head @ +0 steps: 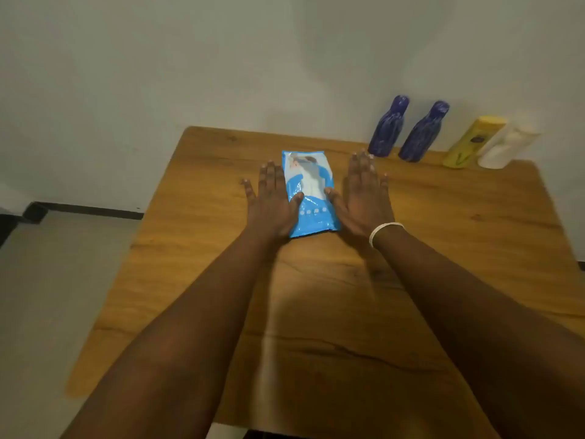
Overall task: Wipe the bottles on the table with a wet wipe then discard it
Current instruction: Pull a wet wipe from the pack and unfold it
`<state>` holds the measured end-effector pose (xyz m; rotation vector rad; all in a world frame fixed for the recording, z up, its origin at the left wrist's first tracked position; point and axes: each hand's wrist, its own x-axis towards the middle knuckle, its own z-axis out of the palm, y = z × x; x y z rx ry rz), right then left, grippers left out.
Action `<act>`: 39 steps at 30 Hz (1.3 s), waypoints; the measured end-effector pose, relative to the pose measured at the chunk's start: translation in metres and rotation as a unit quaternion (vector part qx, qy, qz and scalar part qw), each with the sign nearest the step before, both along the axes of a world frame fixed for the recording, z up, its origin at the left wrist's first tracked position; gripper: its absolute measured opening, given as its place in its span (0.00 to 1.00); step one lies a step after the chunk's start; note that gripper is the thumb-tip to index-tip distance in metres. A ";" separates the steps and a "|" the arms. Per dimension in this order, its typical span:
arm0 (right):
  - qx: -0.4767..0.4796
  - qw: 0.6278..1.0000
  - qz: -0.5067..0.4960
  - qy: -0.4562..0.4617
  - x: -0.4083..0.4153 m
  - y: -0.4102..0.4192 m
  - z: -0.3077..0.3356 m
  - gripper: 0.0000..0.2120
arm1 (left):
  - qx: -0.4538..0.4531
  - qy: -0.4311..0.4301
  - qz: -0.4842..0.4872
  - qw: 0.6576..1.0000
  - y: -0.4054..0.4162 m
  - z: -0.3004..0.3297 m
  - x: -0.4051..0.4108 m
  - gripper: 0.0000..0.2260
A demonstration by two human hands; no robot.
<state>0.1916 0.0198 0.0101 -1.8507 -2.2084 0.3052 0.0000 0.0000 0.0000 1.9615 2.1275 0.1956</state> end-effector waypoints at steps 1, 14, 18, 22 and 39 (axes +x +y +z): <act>-0.003 1.000 0.000 0.006 -0.004 -0.001 -0.014 0.40 | 0.005 0.003 0.005 1.000 -0.003 -0.011 0.000 0.34; 0.063 0.997 0.027 0.035 -0.009 -0.022 -0.067 0.39 | 0.105 0.004 -0.036 0.994 -0.018 -0.050 0.002 0.34; 0.093 0.994 0.043 0.024 -0.002 -0.050 -0.057 0.38 | 0.118 -0.036 -0.017 0.992 -0.031 -0.037 0.005 0.33; 0.102 0.993 0.043 0.031 0.012 -0.112 -0.049 0.38 | 0.166 -0.111 -0.005 0.980 -0.082 -0.021 0.015 0.27; 0.057 0.997 0.011 0.045 0.012 -0.044 -0.058 0.39 | 0.161 -0.218 0.010 0.963 -0.029 -0.031 0.025 0.23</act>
